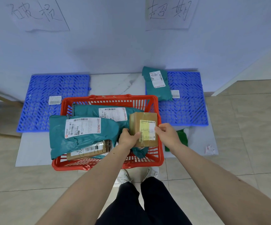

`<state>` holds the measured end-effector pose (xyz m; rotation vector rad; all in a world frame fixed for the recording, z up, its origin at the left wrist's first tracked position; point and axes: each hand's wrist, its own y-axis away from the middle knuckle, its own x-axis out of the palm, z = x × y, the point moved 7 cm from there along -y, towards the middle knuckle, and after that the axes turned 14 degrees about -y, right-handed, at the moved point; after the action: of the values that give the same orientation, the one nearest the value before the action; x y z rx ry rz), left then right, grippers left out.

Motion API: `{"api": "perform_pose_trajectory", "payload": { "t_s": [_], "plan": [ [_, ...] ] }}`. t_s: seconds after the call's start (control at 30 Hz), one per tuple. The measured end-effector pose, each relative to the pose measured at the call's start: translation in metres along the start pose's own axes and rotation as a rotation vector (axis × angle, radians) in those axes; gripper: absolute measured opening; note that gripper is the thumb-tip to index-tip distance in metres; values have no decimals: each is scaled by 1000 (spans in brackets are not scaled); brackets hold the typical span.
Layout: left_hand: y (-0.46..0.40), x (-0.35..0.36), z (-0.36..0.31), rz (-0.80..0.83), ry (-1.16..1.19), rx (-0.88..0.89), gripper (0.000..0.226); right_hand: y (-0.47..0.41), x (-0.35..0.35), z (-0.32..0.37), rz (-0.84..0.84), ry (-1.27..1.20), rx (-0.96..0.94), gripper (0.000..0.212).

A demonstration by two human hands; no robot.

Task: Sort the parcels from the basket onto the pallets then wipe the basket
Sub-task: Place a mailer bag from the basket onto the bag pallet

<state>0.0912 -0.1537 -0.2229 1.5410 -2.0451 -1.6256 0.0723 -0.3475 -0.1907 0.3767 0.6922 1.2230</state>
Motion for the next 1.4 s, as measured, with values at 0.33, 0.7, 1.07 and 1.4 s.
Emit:
{"api": "perform_pose_trajectory", "payload": {
  "t_s": [0.33, 0.7, 1.07, 1.4],
  "plan": [
    [-5, 3, 2, -3, 44, -51, 39, -2, 7, 3, 45, 22, 1, 42],
    [-5, 0, 2, 14, 112, -91, 34, -2, 32, 6, 120, 97, 20, 27],
    [23, -9, -32, -10, 161, -13, 38, 1, 20, 37, 47, -69, -98, 36],
    [38, -35, -78, -102, 276, 100, 32, 1, 11, 69, 53, -201, -157, 41]
  ]
}}
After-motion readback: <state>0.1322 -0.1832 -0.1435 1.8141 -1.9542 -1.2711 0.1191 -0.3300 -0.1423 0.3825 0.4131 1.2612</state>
